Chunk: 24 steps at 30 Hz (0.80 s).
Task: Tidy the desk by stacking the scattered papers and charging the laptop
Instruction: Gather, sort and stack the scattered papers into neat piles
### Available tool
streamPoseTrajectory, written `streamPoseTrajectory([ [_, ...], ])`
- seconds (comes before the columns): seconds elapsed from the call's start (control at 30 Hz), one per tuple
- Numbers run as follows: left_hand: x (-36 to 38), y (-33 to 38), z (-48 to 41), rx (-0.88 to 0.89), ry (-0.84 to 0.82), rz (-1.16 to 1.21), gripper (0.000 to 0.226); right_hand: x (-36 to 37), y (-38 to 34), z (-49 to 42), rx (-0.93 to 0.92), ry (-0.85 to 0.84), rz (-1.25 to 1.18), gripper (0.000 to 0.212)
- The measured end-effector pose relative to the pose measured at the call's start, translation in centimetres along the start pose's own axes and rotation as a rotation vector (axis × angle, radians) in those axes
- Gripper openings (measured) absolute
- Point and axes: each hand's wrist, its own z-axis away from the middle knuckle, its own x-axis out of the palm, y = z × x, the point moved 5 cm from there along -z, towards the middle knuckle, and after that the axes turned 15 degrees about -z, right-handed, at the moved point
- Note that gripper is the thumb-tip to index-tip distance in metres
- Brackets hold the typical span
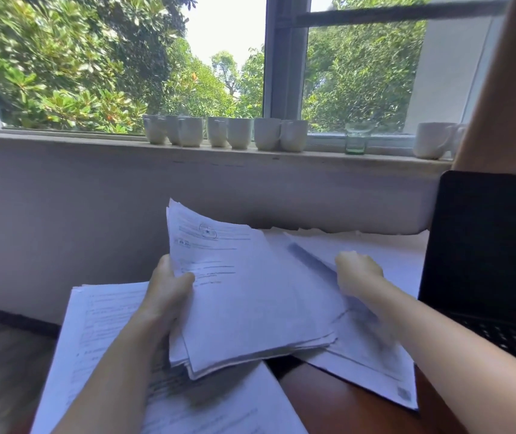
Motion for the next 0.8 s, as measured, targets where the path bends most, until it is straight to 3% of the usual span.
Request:
streamPoseTrajectory([
  [0.07, 0.1, -0.1, -0.1, -0.001, -0.014, 0.002, 0.023, -1.3, 0.9, -0.5, 0.037, 0.075, -0.124, 0.014],
  [0.17, 0.5, 0.0, 0.0, 0.002, -0.051, 0.012, 0.023, -3.1, 2.0, -1.2, 0.013, 0.133, -0.300, 0.036],
  [0.23, 0.8, 0.3, 0.2, 0.001, -0.090, 0.021, 0.029, -3.2, 1.9, -1.1, -0.040, 0.099, -0.405, 0.042],
  [0.3, 0.8, 0.5, 0.3, 0.003, -0.102, 0.000, 0.017, -2.1, 1.1, -0.6, -0.064, 0.012, -0.487, 0.043],
  [0.37, 0.7, 0.4, 0.4, 0.011, -0.101, -0.051, 0.046, -0.5, 0.3, 0.1, -0.078, -0.075, -0.509, 0.043],
  [0.43, 0.5, 0.0, 0.2, -0.008, -0.088, -0.032, 0.058, 0.4, -0.3, 0.7, -0.084, -0.114, -0.507, 0.042],
  [0.57, 0.0, -0.5, -0.3, -0.079, 0.000, 0.042, 0.040, 0.6, -0.1, 0.8, -0.062, -0.135, -0.670, 0.043],
  [0.8, -1.6, -1.6, -1.0, -0.150, 0.275, 0.127, 0.032, -4.7, -2.0, 1.1, -0.303, 0.284, -0.438, 0.042],
])
